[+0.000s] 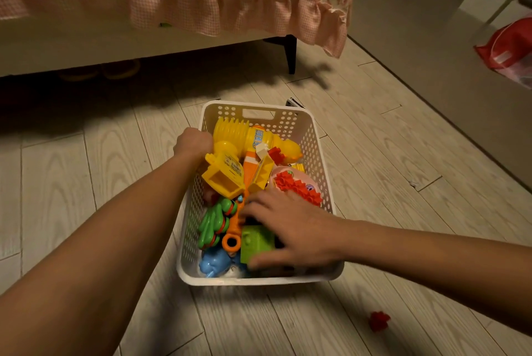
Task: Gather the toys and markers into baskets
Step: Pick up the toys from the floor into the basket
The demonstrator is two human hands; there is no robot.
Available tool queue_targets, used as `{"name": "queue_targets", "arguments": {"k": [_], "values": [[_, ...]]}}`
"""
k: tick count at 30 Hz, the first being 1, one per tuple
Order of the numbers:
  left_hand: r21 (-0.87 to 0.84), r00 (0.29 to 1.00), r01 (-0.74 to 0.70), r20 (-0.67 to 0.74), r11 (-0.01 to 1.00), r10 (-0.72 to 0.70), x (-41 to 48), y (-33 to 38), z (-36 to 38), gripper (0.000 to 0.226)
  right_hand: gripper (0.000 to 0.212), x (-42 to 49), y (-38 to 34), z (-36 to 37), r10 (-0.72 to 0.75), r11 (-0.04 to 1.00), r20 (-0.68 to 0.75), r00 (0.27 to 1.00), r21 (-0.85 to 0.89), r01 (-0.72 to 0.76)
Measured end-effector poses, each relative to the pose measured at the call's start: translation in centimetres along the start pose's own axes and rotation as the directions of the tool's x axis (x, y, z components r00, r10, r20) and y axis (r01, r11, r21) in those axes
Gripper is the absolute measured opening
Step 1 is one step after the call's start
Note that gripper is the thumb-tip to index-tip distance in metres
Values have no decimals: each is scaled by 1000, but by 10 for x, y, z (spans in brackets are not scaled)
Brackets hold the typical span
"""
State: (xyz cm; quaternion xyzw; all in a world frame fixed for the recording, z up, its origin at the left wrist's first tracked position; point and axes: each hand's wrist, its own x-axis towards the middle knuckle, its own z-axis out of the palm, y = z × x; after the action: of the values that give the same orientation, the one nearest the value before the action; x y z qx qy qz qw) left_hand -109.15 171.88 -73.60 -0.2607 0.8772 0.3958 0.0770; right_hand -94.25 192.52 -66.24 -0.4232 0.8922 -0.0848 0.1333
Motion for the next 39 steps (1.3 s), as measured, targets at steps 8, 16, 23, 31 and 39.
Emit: {"name": "queue_targets", "arguments": {"k": [8, 16, 23, 31, 39], "values": [[-5, 1000, -7, -2, 1000, 7, -2, 1, -1, 30, 9, -22, 99, -24, 598, 801, -461, 656, 375, -467], [-9, 1000, 6, 3, 1000, -6, -3, 0, -2, 32, 33, -119, 171, 54, 705, 708, 318, 634, -367, -603], [-15, 1000, -4, 0, 1000, 4, -4, 1, -2, 32, 56, -132, 164, 92, 615, 744, 442, 653, -599, -294], [-30, 1000, -3, 10, 1000, 4, -5, 1, -3, 33, 16, -111, 174, 78, 702, 710, 257, 664, -319, -627], [-26, 1000, 2, 7, 1000, -2, -7, 2, -5, 31, 36, -44, 128, -42, 704, 632, -169, 690, 591, -501]]}}
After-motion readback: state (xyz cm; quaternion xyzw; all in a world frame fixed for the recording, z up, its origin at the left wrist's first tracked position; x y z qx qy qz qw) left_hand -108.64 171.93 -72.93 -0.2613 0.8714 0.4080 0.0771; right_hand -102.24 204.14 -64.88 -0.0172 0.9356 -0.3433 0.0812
